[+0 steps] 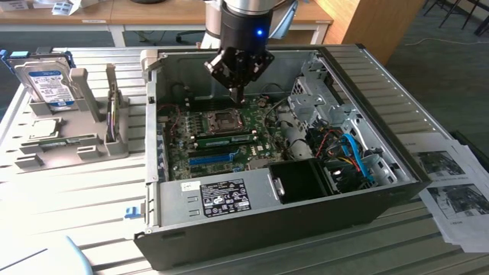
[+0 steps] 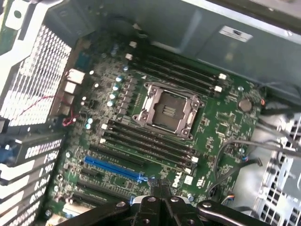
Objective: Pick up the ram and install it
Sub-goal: 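Press down the ram until it locks into place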
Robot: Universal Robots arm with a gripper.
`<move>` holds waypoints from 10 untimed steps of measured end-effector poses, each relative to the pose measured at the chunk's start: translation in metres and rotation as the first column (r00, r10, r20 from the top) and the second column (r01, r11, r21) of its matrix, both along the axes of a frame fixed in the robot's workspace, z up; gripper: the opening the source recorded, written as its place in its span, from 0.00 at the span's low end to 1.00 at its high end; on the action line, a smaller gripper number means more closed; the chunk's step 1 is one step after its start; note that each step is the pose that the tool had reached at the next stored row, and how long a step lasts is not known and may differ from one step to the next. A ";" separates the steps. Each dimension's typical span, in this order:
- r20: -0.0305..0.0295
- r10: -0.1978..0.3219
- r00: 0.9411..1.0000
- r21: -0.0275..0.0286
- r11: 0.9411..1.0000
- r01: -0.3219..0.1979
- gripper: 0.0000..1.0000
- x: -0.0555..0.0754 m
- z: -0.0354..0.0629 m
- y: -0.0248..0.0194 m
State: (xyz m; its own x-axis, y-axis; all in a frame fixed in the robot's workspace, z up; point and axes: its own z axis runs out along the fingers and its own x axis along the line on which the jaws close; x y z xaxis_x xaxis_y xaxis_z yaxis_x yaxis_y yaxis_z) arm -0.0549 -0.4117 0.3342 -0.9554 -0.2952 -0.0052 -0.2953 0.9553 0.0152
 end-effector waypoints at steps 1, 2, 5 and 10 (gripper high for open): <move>0.000 -0.018 1.000 0.000 1.000 0.018 0.09 0.000 0.0000 0.0000; 0.000 -0.036 0.999 0.000 0.999 0.036 0.09 0.000 -0.0001 0.0000; 0.000 -0.088 0.996 0.000 0.996 0.088 0.09 0.000 -0.0002 0.0000; 0.000 -0.173 0.985 0.000 0.985 0.173 0.09 0.000 -0.0004 0.0000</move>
State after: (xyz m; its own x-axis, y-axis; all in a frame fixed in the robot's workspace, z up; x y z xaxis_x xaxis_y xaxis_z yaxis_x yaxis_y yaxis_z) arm -0.0549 -0.4117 0.3338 -0.9921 -0.1252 -0.0052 -0.1253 0.9920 0.0152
